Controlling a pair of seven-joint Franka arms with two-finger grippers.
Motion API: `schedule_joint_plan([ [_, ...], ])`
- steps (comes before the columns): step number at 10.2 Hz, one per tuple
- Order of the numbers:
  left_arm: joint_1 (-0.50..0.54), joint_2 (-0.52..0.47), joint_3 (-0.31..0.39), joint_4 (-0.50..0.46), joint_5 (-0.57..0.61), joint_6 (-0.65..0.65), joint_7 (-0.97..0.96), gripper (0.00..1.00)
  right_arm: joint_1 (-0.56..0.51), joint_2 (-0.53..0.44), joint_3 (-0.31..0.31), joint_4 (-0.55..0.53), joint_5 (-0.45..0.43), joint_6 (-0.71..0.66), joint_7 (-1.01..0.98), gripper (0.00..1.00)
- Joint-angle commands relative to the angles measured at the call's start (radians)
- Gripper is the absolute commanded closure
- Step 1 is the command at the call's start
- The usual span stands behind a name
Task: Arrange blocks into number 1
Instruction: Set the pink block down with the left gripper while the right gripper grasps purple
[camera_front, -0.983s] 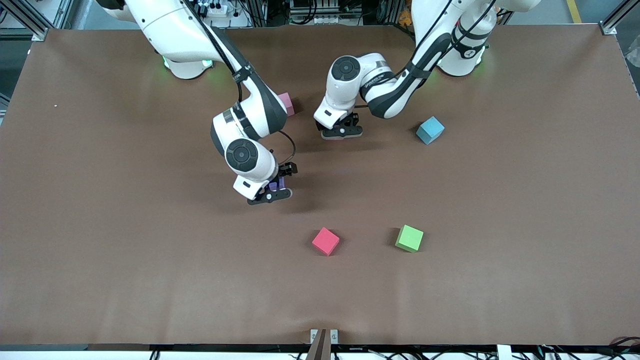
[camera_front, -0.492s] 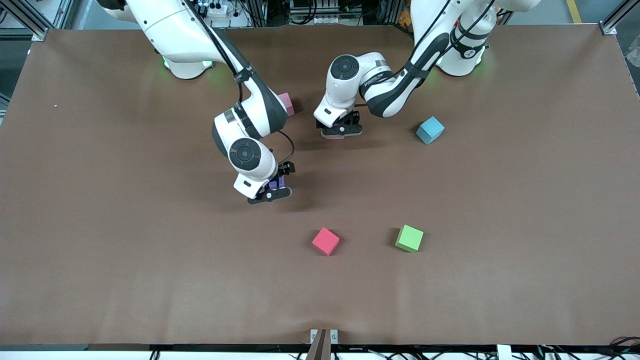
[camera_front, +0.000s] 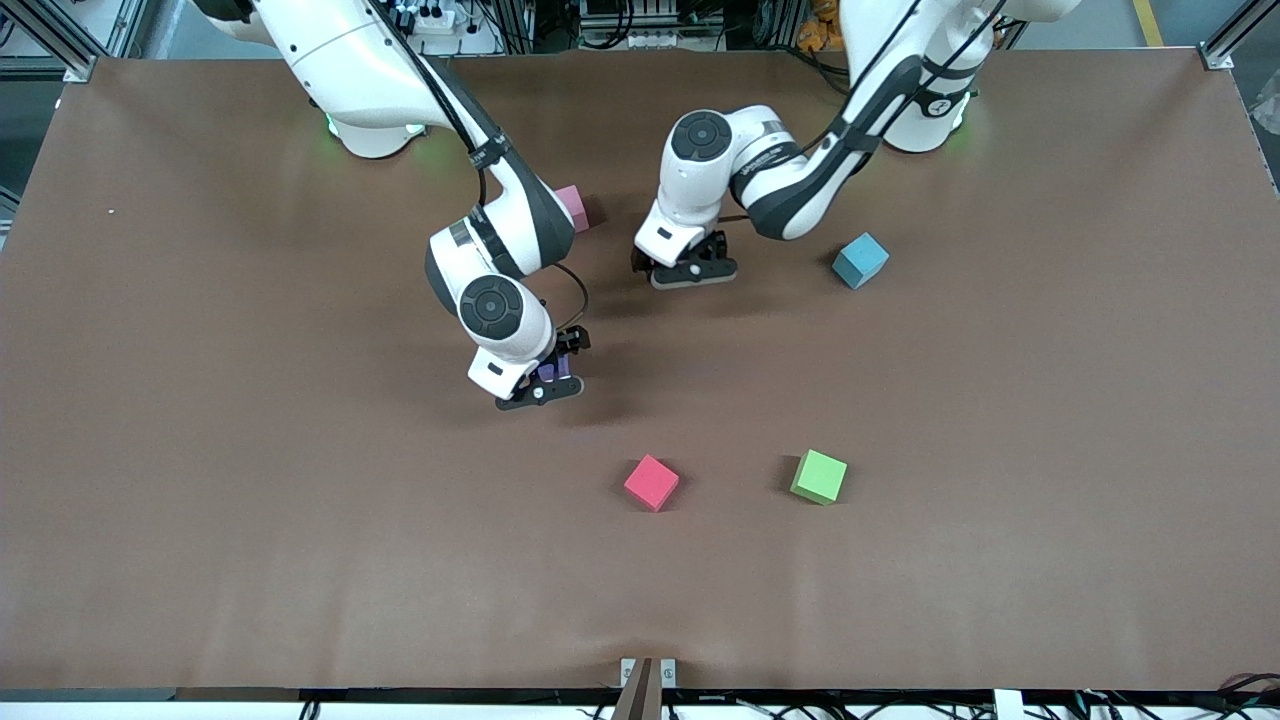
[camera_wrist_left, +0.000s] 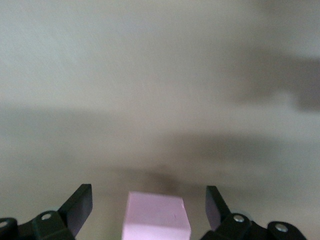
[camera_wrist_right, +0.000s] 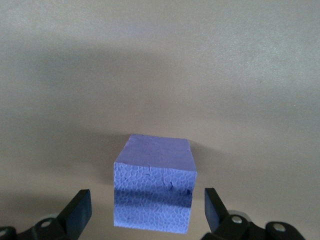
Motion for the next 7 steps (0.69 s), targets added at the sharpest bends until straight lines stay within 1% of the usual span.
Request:
schedule_joint_plan([
  [1, 0.088, -0.035, -0.012, 0.091, 0.028, -0.132, 0.121, 0.0, 0.008, 0.023, -0.007, -0.008, -0.018, 0.032, 0.021, 0.0],
  [3, 0.157, -0.088, -0.008, 0.102, 0.019, -0.161, 0.237, 0.0, 0.011, 0.023, -0.005, -0.062, -0.018, 0.101, 0.022, 0.0],
  [4, 0.201, -0.116, -0.006, 0.102, 0.008, -0.176, 0.31, 0.0, 0.013, 0.022, -0.005, -0.078, -0.017, 0.126, 0.022, 0.57],
  [5, 0.237, -0.136, -0.006, 0.103, 0.003, -0.19, 0.378, 0.0, 0.027, 0.022, -0.005, -0.077, -0.014, 0.126, 0.039, 1.0],
  [7, 0.29, -0.153, -0.002, 0.138, -0.045, -0.204, 0.494, 0.0, 0.065, 0.02, -0.003, -0.048, -0.008, 0.123, 0.122, 1.0],
])
